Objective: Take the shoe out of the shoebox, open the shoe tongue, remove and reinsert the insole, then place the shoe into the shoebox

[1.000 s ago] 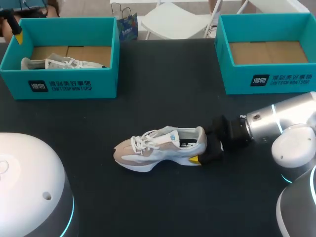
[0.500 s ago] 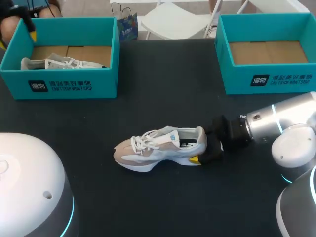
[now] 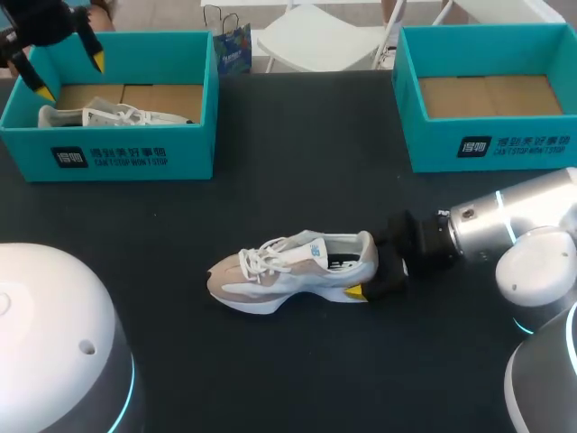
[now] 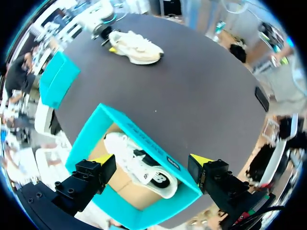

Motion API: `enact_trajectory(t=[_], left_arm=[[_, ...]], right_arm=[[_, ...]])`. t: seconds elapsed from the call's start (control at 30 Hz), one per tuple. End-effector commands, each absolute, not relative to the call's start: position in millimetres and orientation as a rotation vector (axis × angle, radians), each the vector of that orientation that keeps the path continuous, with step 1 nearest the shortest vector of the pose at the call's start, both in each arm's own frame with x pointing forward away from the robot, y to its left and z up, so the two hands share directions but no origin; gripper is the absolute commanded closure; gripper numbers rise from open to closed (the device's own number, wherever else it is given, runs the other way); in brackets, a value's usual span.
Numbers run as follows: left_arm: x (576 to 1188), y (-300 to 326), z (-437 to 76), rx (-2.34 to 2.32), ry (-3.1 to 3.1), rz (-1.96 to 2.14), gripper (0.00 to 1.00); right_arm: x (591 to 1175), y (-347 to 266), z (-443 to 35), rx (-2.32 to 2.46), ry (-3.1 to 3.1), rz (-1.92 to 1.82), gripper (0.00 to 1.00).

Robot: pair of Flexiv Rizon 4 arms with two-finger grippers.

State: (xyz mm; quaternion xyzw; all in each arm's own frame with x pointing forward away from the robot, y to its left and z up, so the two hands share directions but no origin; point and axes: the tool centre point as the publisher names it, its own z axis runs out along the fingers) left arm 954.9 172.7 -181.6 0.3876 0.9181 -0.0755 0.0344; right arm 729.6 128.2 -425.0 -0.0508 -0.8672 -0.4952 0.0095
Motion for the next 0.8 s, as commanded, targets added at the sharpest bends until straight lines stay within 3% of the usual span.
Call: enact_trajectory(t=[0.03, 0.2, 0.5, 0.8], left_arm=[[947.1, 172.4, -183.4, 0.934, 2.867, -0.159, 0.0], [947.1, 172.4, -183.4, 0.934, 2.867, -0.159, 0.0], [918.2, 98.2, -178.2, -0.113, 3.074, -0.096, 0.0], [899.7, 42.1, -188.8, -0.626, 3.022, -0.084, 0.0]], right_arm=[[730.3, 132.9, -430.2, -0.158, -2.708, -1.545, 1.0], [730.3, 132.9, -430.2, -0.158, -2.708, -1.545, 1.0], [730.3, 132.9, -430.2, -0.158, -2.708, -1.545, 1.0], [730.3, 132.9, -430.2, -0.158, -2.708, -1.545, 1.0]])
